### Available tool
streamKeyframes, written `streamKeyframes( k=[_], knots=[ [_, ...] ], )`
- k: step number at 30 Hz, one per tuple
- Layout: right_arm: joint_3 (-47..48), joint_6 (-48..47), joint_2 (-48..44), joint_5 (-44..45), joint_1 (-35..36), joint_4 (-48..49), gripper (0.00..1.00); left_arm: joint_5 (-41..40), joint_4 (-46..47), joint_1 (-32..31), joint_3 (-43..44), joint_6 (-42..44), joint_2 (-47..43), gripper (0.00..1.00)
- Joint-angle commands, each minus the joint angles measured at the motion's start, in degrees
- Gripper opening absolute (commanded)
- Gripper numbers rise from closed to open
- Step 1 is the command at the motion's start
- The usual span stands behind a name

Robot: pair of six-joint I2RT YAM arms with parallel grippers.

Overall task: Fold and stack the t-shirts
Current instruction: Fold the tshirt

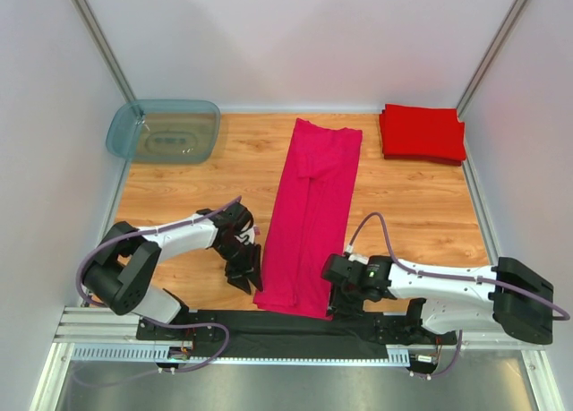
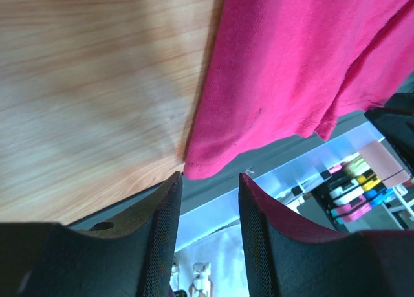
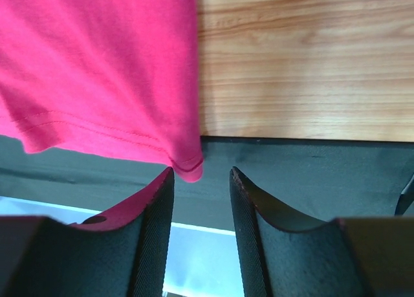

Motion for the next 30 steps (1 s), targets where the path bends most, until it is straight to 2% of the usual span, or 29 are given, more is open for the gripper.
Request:
streamKeyframes(
  k=[1,6,10,12,13,14,16,17,19,25,30],
  knots=[
    [-1.0,-0.1,-0.6,0.7,-0.5,2.3,0.4,2.0,2.6,-1.7,-1.0,-1.2,1.6,0.48],
    [-1.1,-0.3,1.2,0.2,-0.5,4.1,0.38,-0.1,1.3,-2.5,-1.3,-1.4,3.4,0.44],
    [-1.3,-0.3,3.3,0.3,-0.5,5.2,0.31,-0.3,1.5,-2.5,-1.8,-1.4,3.9,0.33],
    [-1.1,-0.4,3.9,0.0,-0.6,5.6,0.25,-0.1,1.8,-2.5,-1.8,-1.9,3.9,0.24],
    [-1.0,-0.5,4.4,-0.1,-0.6,5.6,0.18,0.2,1.8,-2.5,-1.8,-2.0,3.8,0.2],
    [-0.8,-0.6,4.4,0.0,-0.5,5.4,0.14,0.5,1.8,-2.5,-1.7,-2.1,3.8,0.12],
    [-0.2,-0.7,4.2,0.0,-0.6,4.2,0.06,0.8,1.6,-2.6,-1.4,-2.2,3.6,0.02],
    [0.1,-0.7,3.8,0.0,-0.6,3.6,0.05,1.0,1.4,-2.5,-1.3,-2.7,3.2,0.0],
    [0.6,-0.8,3.1,0.3,-0.6,2.2,0.0,1.2,1.1,-2.6,-1.1,-3.2,2.7,0.0],
    [2.6,-0.7,0.4,1.0,-0.5,-2.2,0.0,1.7,-1.9,-2.5,0.8,-5.0,1.3,0.0],
    [6.6,-1.5,1.8,1.9,-0.7,-6.4,0.0,1.0,-6.1,-2.5,6.1,-5.3,1.9,0.0]
  ],
)
